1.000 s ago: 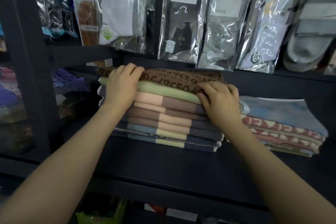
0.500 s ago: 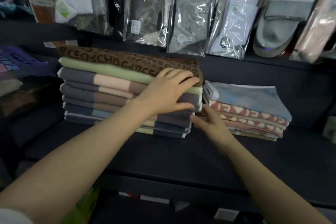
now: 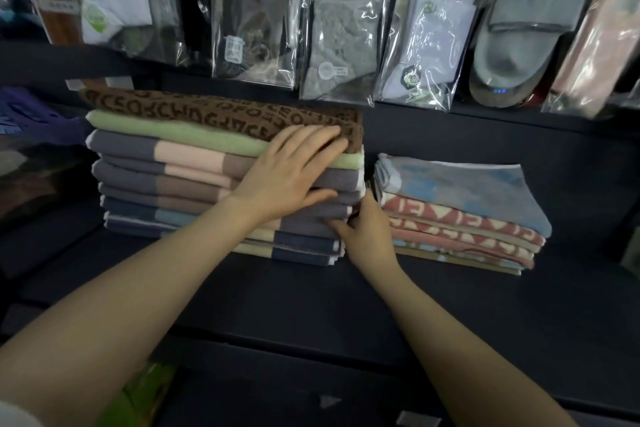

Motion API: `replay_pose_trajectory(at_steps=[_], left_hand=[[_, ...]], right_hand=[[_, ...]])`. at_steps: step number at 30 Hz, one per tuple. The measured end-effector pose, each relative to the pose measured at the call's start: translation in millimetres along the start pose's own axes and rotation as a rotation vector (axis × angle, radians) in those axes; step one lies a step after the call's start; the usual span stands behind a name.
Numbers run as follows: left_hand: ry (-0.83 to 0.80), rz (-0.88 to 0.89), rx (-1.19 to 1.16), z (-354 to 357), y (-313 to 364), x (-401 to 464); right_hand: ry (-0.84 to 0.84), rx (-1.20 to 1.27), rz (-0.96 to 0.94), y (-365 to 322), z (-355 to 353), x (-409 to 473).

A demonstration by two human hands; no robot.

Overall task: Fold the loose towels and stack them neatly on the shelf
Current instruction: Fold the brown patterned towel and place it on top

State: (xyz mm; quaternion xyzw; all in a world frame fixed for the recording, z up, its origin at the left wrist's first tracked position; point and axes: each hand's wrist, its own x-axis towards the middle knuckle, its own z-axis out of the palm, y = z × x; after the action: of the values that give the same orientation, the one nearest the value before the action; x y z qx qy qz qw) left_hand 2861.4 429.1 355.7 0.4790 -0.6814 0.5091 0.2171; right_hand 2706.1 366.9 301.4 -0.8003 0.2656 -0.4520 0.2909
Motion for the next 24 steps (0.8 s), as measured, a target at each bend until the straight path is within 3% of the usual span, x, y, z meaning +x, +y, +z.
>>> replay_pose_trajectory(at_steps=[4, 6, 9, 13, 19, 24], left_hand=[[0.062, 0.284, 0.111, 4.5, 14.4, -34.9], [0.016, 0.257, 0.102, 4.7, 17.6, -40.2], [-0.029, 0.179, 0.109, 2.1, 17.3, -36.2], [-0.038, 0.1, 0.108, -0.7, 16.5, -33.4], [0.006, 0.002, 0.067, -5.9, 2.5, -29.5], [0.012, -0.021, 0.053, 1.8, 7.8, -43.6]], right_hand=[[-0.044, 0.187, 0.099, 2.9, -13.3, 6.5], [-0.068, 0.329, 0.223, 5.9, -18.4, 5.2], [-0.094, 0.332, 0.332, 10.7, -21.6, -3.7], [-0.208, 0.232, 0.255, 8.8, -10.1, -21.9], [-0.057, 0.0, 0.131, -2.7, -5.5, -1.9], [-0.162, -0.151, 0.142, 9.0, -18.2, -6.3]])
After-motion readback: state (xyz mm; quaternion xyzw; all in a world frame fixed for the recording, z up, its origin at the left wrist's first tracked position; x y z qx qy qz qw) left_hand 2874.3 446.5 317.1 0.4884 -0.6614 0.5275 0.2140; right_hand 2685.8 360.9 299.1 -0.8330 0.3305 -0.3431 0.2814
